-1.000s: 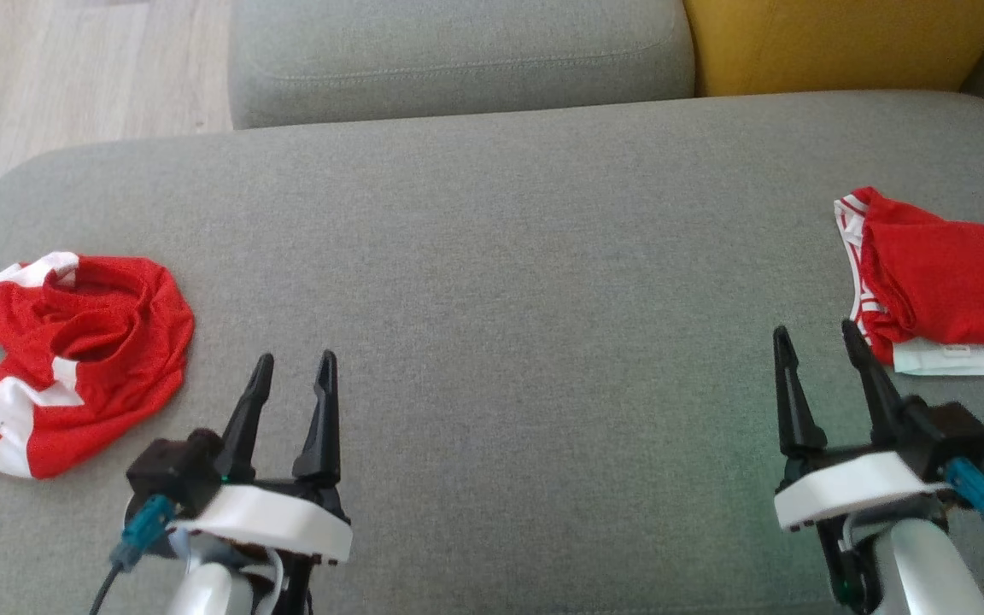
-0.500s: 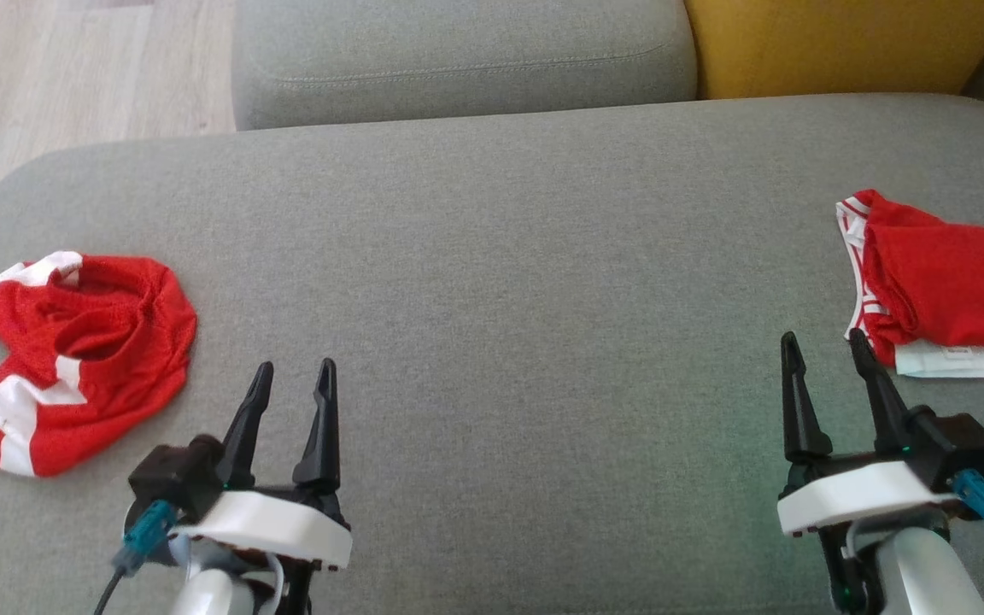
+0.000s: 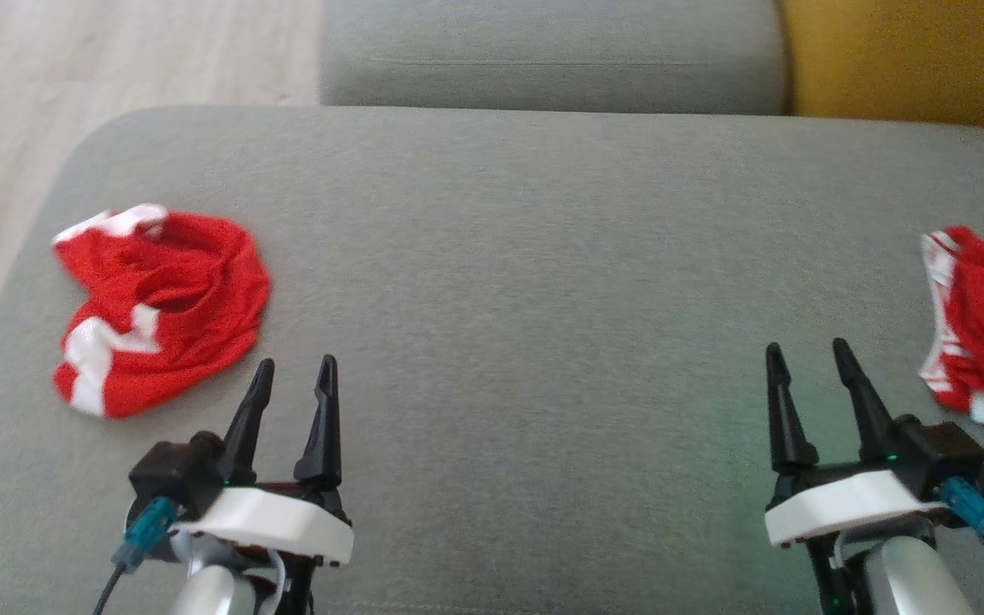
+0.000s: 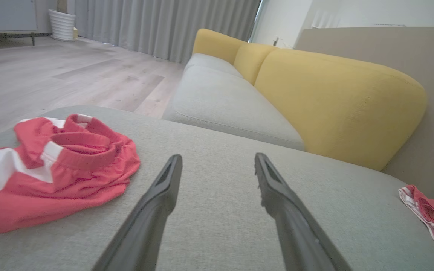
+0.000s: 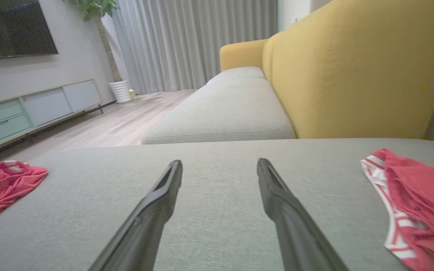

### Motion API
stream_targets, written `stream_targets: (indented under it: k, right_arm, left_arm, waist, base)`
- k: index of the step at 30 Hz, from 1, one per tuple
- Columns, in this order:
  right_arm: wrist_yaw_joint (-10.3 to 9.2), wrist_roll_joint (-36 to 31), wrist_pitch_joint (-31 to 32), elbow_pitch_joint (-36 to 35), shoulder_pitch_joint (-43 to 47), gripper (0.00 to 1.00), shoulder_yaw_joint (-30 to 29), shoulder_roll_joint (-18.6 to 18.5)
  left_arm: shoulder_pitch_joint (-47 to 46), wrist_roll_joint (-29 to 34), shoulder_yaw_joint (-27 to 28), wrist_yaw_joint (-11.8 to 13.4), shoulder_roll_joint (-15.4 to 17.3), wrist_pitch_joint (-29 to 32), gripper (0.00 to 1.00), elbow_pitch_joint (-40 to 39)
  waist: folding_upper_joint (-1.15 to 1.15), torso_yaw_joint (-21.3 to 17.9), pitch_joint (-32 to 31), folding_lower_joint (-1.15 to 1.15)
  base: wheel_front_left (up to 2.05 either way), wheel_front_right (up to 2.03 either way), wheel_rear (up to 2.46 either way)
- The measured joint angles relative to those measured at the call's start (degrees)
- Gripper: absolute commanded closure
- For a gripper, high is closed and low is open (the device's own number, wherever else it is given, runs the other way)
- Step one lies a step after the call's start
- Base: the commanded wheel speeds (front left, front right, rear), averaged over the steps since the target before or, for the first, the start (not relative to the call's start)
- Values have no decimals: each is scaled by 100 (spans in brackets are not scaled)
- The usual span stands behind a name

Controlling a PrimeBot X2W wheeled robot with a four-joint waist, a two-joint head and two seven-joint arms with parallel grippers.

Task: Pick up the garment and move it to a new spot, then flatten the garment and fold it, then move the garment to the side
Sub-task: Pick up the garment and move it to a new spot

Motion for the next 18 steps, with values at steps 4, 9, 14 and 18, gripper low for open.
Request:
stream_targets:
  k: [4,9,14,18]
  right_arm:
    - [0,0,1,-5,-9,0,135,1]
    - [0,20,9,-25,-9,0,287,2]
    - [0,51,16,-21,-7,0,420,4]
    - [0,115,16,-14,-3,0,481,5]
  left_arm:
    - [-11,0,54,5,0,0,0,-34]
    - [-10,-1,207,5,3,0,0,-168]
    - [-4,0,242,-1,3,0,0,-205]
    - [17,0,257,-3,4,0,0,-203]
  waist:
    - [0,300,1,0]
    - [0,844,-10,0]
    - [0,1368,-29,0]
    - [0,1738,-58,0]
  base:
    - [0,0,0]
    - [0,0,0]
    - [0,0,0]
    - [0,0,0]
